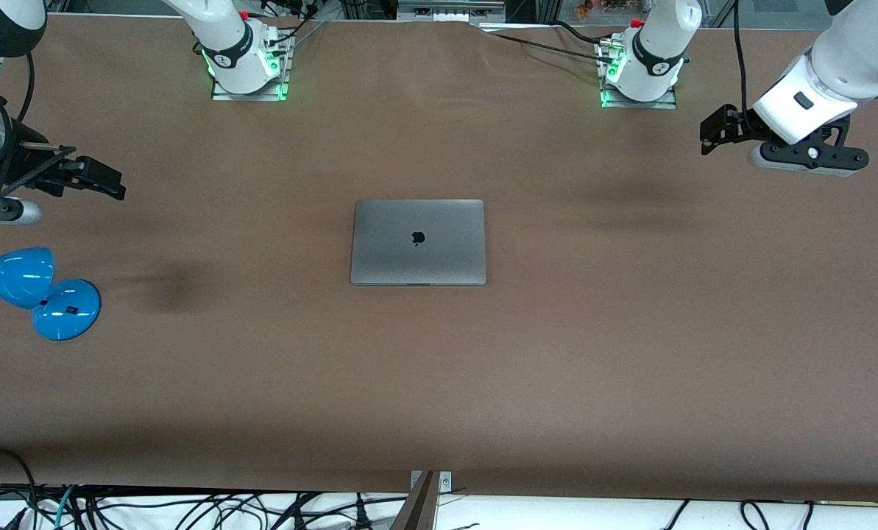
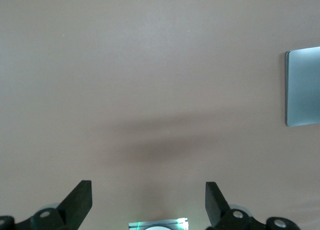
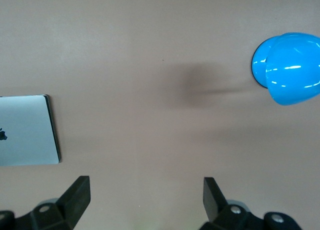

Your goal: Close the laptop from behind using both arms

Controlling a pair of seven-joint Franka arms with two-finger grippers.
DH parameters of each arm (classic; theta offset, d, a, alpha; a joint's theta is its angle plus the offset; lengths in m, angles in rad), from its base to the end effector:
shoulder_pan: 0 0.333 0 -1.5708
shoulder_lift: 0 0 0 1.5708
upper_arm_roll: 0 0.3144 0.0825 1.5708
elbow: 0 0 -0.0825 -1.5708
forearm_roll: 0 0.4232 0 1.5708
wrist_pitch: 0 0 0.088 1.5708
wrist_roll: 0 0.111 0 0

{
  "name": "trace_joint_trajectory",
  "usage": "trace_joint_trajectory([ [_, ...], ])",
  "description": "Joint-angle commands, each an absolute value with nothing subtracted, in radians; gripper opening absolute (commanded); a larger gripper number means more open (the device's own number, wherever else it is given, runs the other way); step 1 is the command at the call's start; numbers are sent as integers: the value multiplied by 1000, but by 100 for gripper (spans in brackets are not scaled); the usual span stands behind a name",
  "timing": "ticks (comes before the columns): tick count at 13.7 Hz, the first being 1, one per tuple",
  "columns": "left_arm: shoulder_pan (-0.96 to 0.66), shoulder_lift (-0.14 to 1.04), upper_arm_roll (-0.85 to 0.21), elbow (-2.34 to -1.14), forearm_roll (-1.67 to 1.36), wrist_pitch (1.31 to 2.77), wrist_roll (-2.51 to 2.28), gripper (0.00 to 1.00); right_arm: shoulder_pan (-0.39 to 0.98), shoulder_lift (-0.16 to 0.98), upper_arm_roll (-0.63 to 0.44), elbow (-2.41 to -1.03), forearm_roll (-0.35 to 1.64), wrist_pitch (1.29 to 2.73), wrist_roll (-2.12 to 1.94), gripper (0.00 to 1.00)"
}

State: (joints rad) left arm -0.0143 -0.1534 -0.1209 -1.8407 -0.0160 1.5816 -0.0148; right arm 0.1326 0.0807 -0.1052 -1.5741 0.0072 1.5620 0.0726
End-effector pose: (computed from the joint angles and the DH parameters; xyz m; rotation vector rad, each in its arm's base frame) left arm 0.5338 -0.0780 0.5687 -3.1215 0.1828 0.1664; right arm 0.6131 0.0198 0.5680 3.1316 -0.0713 -0.1445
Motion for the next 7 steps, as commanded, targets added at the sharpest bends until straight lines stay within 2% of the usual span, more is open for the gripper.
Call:
trace_joint_trajectory([
  [1,-54,-126,-107,-1758,-20,1546,-31,100,123,74,-95,-1580,-3,1549,66,100],
  [4,-86,-81,-97,-1675,-17,1543,-54,100,124,74,-94,-1583,-3,1548,71,100],
  [7,-98,-78,-77,-1669,-3,1543,-52,100,124,75,-86,-1583,-3,1545,72,100],
])
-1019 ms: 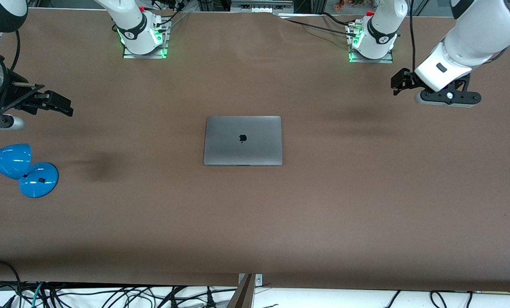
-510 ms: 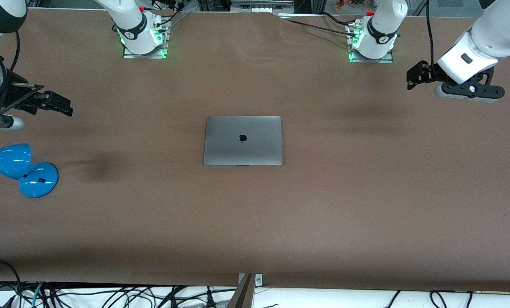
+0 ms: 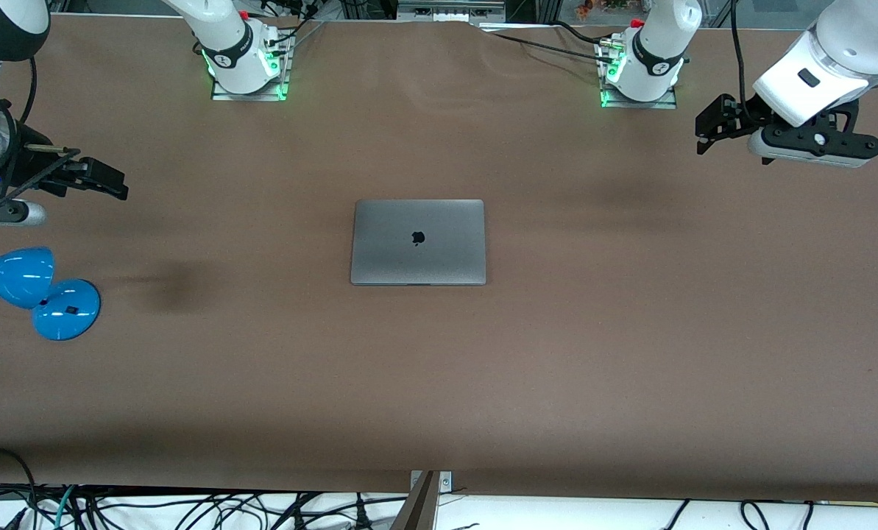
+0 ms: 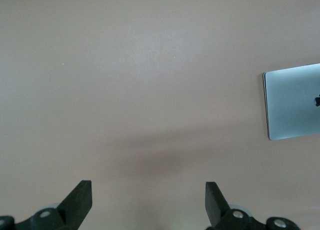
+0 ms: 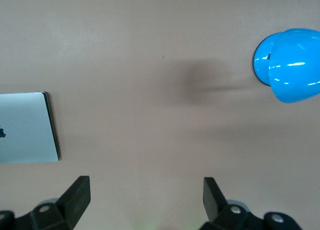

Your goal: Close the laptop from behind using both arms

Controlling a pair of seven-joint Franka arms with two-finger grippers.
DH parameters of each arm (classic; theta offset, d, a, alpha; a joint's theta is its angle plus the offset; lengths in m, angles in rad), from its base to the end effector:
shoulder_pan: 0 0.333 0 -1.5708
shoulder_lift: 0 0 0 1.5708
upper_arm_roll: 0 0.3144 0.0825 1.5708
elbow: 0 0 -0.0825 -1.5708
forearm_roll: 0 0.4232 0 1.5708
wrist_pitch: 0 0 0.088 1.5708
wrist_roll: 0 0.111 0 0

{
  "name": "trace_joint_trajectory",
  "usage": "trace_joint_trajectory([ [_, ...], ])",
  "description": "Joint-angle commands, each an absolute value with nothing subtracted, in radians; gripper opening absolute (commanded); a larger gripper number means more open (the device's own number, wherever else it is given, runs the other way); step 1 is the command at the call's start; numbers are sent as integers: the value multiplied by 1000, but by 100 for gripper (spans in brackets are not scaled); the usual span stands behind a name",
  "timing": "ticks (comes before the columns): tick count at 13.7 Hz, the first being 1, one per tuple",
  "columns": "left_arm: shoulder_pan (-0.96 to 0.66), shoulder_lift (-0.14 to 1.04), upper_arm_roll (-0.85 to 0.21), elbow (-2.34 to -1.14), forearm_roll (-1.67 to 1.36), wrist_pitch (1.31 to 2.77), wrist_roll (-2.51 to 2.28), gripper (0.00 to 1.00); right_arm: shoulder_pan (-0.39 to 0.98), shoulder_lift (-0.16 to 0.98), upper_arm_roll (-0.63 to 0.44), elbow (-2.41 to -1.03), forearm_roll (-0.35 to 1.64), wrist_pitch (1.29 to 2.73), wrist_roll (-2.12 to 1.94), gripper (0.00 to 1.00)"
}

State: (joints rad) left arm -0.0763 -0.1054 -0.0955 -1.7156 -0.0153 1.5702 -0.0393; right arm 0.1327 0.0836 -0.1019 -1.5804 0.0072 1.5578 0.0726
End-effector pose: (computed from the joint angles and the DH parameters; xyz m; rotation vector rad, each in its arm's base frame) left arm 0.5498 -0.0996 0.6054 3.1332 -0.2063 -0.0641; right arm 0.6128 0.0219 0.5627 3.1298 -0.0660 -0.1654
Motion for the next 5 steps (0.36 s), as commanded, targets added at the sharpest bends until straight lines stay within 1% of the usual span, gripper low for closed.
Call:
trace_joint_trajectory([
  [1,-98,-78,-77,-1667,-2,1543,-52,100,124,75,-84,-1583,-3,1545,74,100],
  [5,-92,-55,-80,-1667,-2,1543,-52,100,124,75,-83,-1582,-3,1539,75,100],
])
